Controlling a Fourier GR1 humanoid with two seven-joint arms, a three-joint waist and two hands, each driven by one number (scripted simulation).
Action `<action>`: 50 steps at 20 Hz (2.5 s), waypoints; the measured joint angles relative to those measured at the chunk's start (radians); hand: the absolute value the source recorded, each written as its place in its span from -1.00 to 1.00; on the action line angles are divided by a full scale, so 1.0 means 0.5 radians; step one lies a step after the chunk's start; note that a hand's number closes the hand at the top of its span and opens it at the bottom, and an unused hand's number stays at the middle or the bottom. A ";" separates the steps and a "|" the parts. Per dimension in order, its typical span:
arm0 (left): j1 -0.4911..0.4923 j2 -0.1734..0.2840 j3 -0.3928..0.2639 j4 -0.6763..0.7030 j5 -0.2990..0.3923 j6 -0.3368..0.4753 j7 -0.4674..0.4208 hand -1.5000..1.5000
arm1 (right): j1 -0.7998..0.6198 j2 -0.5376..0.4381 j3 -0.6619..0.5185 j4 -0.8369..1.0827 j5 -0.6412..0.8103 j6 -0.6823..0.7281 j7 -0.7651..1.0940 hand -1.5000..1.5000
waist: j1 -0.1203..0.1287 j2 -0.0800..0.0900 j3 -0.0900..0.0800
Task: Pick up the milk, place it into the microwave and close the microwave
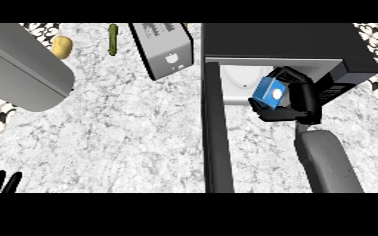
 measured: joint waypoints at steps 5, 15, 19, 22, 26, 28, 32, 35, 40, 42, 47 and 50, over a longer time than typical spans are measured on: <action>-0.026 0.044 0.080 0.028 0.070 -0.053 0.013 -1.00 | -0.129 -0.026 -0.092 0.226 -0.024 0.003 -0.219 1.00 | -0.035 -0.040 0.013; -0.155 0.062 0.055 0.091 0.076 -0.073 0.041 -1.00 | -0.154 0.004 -0.127 0.340 0.018 -0.219 -0.465 1.00 | -0.006 -0.055 0.019; -0.192 0.075 0.043 0.106 0.066 -0.091 0.039 -1.00 | -0.127 -0.008 -0.121 0.329 0.061 -0.341 -0.549 1.00 | 0.029 -0.049 0.025; -0.236 0.070 0.016 0.114 0.045 -0.079 0.054 -1.00 | -0.111 -0.008 -0.131 0.316 0.067 -0.422 -0.612 1.00 | 0.053 -0.040 0.031; -0.273 0.079 0.008 0.115 0.027 -0.074 0.069 -1.00 | -0.079 0.012 -0.172 0.281 0.035 -0.520 -0.687 1.00 | 0.091 -0.036 0.035; -0.290 0.081 -0.004 0.122 0.006 -0.073 0.073 -1.00 | -0.062 0.036 -0.211 0.252 0.018 -0.610 -0.729 1.00 | 0.109 -0.033 0.031; -0.324 0.093 -0.018 0.123 -0.043 -0.071 0.078 -1.00 | -0.040 0.047 -0.267 0.213 0.016 -0.755 -0.799 -1.00 | 0.154 -0.024 0.028; -0.344 0.105 -0.019 0.131 -0.072 -0.069 0.083 -1.00 | 0.005 0.007 -0.255 0.186 0.101 -0.834 -0.873 -1.00 | 0.191 -0.010 0.021; -0.390 0.121 -0.036 0.130 -0.120 -0.063 0.101 -1.00 | 0.045 -0.043 -0.252 0.183 0.243 -0.951 -0.934 -1.00 | 0.240 0.010 0.012; -0.410 0.128 -0.048 0.136 -0.137 -0.065 0.111 -1.00 | 0.060 -0.054 -0.257 0.176 0.280 -0.975 -0.956 -1.00 | 0.254 0.017 0.010; -0.452 0.133 -0.087 0.144 -0.168 -0.069 0.129 -1.00 | 0.106 -0.071 -0.253 0.172 0.311 -0.967 -0.974 -1.00 | 0.288 0.022 -0.007; -0.487 0.134 -0.111 0.155 -0.187 -0.072 0.133 -1.00 | 0.125 -0.063 -0.242 0.180 0.293 -0.930 -0.978 -1.00 | 0.301 0.025 -0.009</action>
